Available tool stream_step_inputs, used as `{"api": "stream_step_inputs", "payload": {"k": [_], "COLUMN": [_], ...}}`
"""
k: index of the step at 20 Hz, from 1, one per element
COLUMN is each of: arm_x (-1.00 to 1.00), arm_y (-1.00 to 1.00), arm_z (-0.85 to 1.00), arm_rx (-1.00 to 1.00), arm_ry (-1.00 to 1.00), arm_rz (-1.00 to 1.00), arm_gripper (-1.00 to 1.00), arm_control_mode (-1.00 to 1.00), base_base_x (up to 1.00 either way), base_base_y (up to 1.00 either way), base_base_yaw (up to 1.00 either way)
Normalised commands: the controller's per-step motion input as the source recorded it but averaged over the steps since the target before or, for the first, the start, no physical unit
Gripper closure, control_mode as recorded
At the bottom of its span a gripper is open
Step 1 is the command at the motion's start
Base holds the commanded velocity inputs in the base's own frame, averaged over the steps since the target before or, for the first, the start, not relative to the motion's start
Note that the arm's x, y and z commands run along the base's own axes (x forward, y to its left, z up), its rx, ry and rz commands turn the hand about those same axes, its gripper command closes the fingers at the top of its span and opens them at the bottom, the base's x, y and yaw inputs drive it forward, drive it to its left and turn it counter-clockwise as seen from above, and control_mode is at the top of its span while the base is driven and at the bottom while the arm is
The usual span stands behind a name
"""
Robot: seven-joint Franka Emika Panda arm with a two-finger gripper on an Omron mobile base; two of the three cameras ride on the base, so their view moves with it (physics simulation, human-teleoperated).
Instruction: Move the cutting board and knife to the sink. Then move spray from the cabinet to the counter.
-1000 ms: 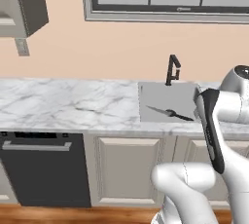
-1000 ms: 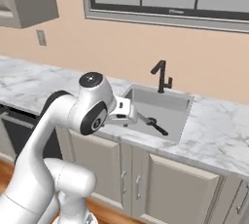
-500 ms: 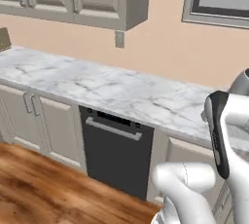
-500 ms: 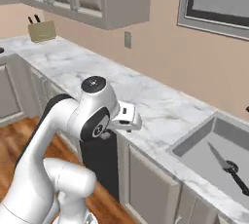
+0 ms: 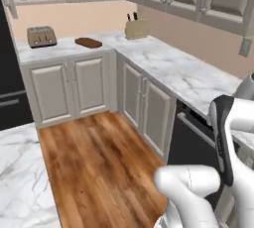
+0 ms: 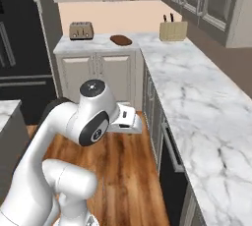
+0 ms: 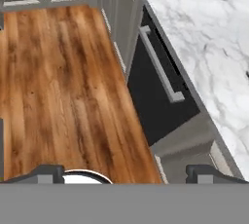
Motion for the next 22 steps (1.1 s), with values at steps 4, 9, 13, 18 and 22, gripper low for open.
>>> {"api": "stream_step_inputs", "payload": {"k": [4,9,13,18,22], "arm_x": [0.0,0.0,0.0,0.0,0.0], "arm_y": [0.0,0.0,0.0,0.0,0.0], "arm_z": [0.0,0.0,0.0,0.0,0.0], "arm_rx": [0.0,0.0,0.0,0.0,0.0], "arm_ry": [0.0,0.0,0.0,0.0,0.0], "arm_rz": [0.0,0.0,0.0,0.0,0.0], "arm_gripper": [-1.0,-1.0,-1.0,-1.0,-1.0], "arm_control_mode": [1.0,1.0,1.0,1.0,1.0], "base_base_x": [1.0,1.0,1.0,1.0,1.0], "base_base_y": [0.1,0.38,0.45,0.26,0.19], "base_base_yaw": [0.44,0.04,0.0,0.0,0.0]}}
